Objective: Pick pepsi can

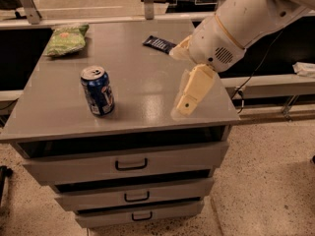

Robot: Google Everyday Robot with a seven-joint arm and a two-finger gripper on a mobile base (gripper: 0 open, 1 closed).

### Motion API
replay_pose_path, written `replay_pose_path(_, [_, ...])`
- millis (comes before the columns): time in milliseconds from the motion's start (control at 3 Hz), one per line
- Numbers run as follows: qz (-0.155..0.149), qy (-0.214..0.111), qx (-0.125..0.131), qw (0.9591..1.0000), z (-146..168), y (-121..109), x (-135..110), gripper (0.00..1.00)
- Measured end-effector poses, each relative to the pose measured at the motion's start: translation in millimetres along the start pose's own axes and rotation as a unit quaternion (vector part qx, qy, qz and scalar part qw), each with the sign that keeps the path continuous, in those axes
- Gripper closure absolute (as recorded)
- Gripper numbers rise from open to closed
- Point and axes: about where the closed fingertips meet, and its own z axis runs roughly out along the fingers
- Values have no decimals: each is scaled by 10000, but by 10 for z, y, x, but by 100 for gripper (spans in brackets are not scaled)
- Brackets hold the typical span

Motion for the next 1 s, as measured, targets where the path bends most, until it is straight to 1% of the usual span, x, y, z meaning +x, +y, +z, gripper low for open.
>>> replay_pose_path(333, [-1, 0, 0, 10000, 0, 0, -1, 0])
replay_pose_path(667, [62, -137, 34, 9999, 61, -15, -3, 0])
replay_pose_path(1000, [108, -492, 16, 9987, 261, -75, -37, 0])
